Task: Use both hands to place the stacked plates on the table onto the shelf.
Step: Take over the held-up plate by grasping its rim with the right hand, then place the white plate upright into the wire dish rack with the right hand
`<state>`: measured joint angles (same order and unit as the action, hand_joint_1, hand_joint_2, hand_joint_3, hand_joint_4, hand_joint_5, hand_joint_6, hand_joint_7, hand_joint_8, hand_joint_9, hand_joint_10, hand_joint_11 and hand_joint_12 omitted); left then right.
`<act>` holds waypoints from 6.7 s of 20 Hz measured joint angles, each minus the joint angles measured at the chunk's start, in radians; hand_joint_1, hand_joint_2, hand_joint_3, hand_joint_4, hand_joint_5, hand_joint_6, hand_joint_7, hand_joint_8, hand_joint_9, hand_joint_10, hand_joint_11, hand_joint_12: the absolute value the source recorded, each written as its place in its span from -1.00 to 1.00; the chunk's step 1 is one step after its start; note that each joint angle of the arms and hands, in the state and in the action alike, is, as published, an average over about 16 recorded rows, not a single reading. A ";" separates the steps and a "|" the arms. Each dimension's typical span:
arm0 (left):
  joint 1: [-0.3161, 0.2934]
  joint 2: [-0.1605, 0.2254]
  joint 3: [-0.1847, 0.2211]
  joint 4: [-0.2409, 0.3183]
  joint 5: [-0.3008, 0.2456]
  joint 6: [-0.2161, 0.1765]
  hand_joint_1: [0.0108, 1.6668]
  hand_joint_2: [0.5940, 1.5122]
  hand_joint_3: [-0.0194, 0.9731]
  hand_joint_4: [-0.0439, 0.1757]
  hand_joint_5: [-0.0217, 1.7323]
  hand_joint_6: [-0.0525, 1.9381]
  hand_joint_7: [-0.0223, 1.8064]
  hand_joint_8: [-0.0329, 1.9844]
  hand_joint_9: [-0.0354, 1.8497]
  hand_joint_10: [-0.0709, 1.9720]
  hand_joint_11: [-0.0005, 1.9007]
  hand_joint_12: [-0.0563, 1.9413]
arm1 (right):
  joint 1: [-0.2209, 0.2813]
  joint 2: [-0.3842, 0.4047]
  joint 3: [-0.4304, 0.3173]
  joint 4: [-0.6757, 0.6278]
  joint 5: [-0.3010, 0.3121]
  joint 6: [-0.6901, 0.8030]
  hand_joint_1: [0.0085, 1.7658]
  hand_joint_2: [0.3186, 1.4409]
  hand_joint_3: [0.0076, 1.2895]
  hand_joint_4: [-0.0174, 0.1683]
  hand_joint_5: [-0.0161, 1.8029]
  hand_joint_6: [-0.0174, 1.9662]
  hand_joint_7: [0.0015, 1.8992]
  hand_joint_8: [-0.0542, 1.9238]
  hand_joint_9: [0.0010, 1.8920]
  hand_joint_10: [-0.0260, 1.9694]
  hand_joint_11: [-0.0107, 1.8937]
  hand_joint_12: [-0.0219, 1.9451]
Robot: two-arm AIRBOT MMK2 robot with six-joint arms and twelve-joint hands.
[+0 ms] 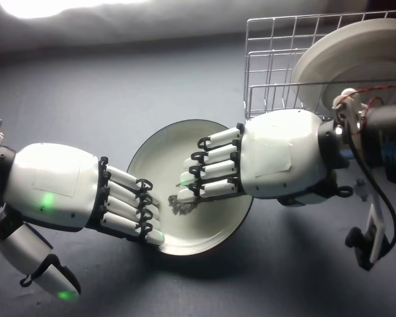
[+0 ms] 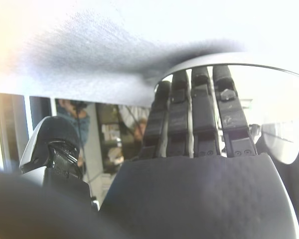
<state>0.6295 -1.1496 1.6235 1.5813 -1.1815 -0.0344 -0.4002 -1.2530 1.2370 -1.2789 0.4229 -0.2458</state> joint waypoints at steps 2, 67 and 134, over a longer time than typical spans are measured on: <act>0.000 0.000 0.001 0.001 -0.002 0.000 -0.99 0.26 -0.96 -0.69 -0.72 -0.97 -0.63 -0.97 -0.62 -0.94 -0.82 -0.72 | 0.007 -0.017 0.016 0.000 -0.003 -0.003 0.58 0.14 -0.99 -0.77 -0.96 -0.97 -0.98 -0.93 -0.95 -0.96 -0.98 -0.12; -0.387 0.312 -0.283 0.130 0.319 0.027 -0.99 0.24 -0.96 -0.55 -0.62 -0.94 -0.57 -0.96 -0.58 -0.92 -0.81 -0.68 | 0.113 0.112 -0.188 0.619 0.062 -0.017 0.54 0.20 -0.99 -0.82 0.01 0.04 0.10 -0.14 0.06 0.15 -0.14 0.37; -0.378 0.335 -0.264 0.168 0.382 -0.027 -0.99 0.23 -0.96 -0.55 -0.59 -0.94 -0.53 -0.95 -0.54 -0.92 -0.81 -0.63 | 0.043 0.424 -0.206 1.199 -0.035 -0.031 0.46 0.28 -0.99 -0.85 -0.06 0.04 0.00 -0.25 -0.07 -0.21 -0.36 0.39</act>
<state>0.2517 -0.8146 1.3593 1.7495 -0.7996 -0.0609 -0.3569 -0.8286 1.0312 -0.0802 0.3879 -0.2771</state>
